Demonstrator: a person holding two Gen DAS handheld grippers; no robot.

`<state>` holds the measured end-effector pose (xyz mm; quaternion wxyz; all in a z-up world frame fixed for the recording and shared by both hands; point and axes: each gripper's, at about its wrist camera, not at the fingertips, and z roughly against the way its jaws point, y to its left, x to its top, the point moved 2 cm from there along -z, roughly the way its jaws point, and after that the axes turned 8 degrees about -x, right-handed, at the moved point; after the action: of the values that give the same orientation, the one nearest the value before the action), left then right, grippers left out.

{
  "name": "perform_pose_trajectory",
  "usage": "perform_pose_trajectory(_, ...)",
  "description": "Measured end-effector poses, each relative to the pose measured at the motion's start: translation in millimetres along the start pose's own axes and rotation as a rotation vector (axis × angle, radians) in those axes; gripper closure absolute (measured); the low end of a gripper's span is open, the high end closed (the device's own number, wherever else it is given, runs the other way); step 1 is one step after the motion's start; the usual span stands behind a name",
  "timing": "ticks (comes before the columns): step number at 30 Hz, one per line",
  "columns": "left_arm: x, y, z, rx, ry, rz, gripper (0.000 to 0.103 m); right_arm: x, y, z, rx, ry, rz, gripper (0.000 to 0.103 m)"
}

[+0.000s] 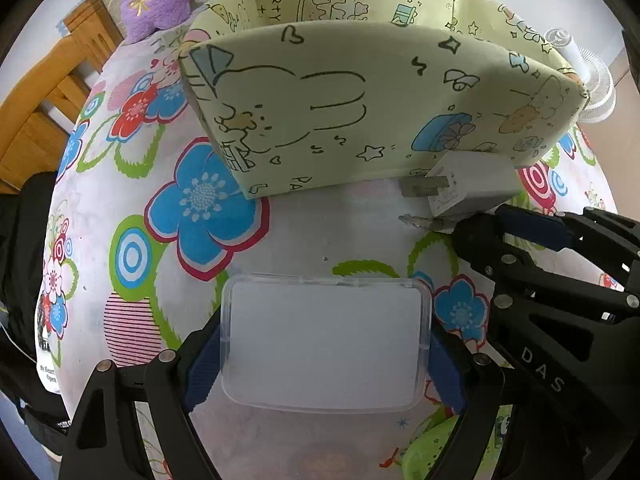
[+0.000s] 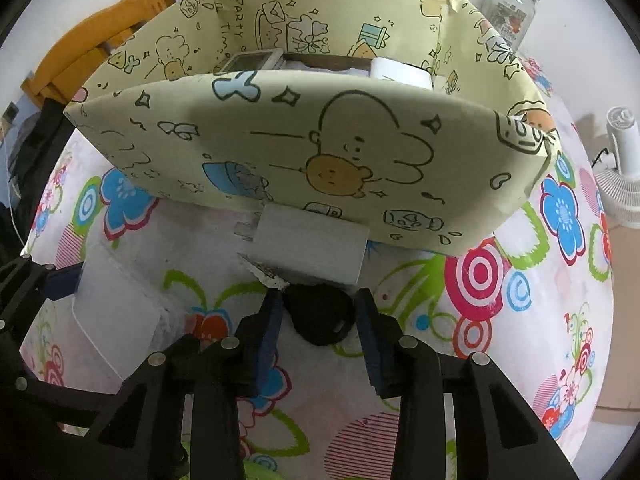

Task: Organize rigid objects
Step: 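Close right tool on the black car key and lift it while left tool lifts the container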

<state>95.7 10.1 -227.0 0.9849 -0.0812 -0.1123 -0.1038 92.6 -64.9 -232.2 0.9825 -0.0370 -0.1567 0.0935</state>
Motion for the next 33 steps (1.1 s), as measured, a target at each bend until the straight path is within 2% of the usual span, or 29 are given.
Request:
perform_pose_trajectory(3, -3.9, -2.0, 4.7, -0.006, -0.004, -0.005, 0.014, -4.2, -3.2, 1.5, 0.015, 0.009, -0.015, 0.065)
perform_pose_trajectory(6, -9.9, -7.6, 12.4, -0.015, -0.011, 0.0, 0.014, -7.4, -5.4, 8.1, 0.024, -0.002, -0.022, 0.077)
perform_pose_trajectory(8, -11.4, -9.6, 14.7, -0.018, -0.013, -0.005, 0.014, -10.8, -5.4, 12.0, 0.031, -0.002, -0.035, 0.079)
perform_pose_trajectory(14, -18.0, -12.6, 16.8, -0.013, -0.01, -0.026, 0.014, -10.8, -6.5, 9.8, 0.047, 0.014, -0.052, 0.077)
perform_pose_trajectory(16, -20.5, -12.2, 16.6, -0.011, -0.01, -0.023, 0.014, -13.9, -10.3, 6.1, 0.043, 0.018, -0.044, 0.073)
perform_pose_trajectory(20, -26.5, -10.4, 13.3, 0.002, -0.004, -0.029, 0.014, -16.7, 0.9, 0.3, 0.003, 0.025, -0.002, 0.057)
perform_pose_trajectory(22, -29.0, -8.7, 12.1, 0.009, -0.001, -0.033, 0.014, -16.9, 6.4, -0.1, -0.021, 0.015, 0.018, 0.056)
perform_pose_trajectory(25, -32.2, -5.6, 11.7, 0.008, -0.003, -0.027, 0.014, -16.2, 12.4, 0.7, -0.02, 0.004, 0.037, 0.068)
perform_pose_trajectory(33, -38.1, -2.7, 21.0, -0.007, -0.02, -0.028, 0.015, -18.4, 9.5, 4.3, 0.016, 0.033, -0.006, 0.069)
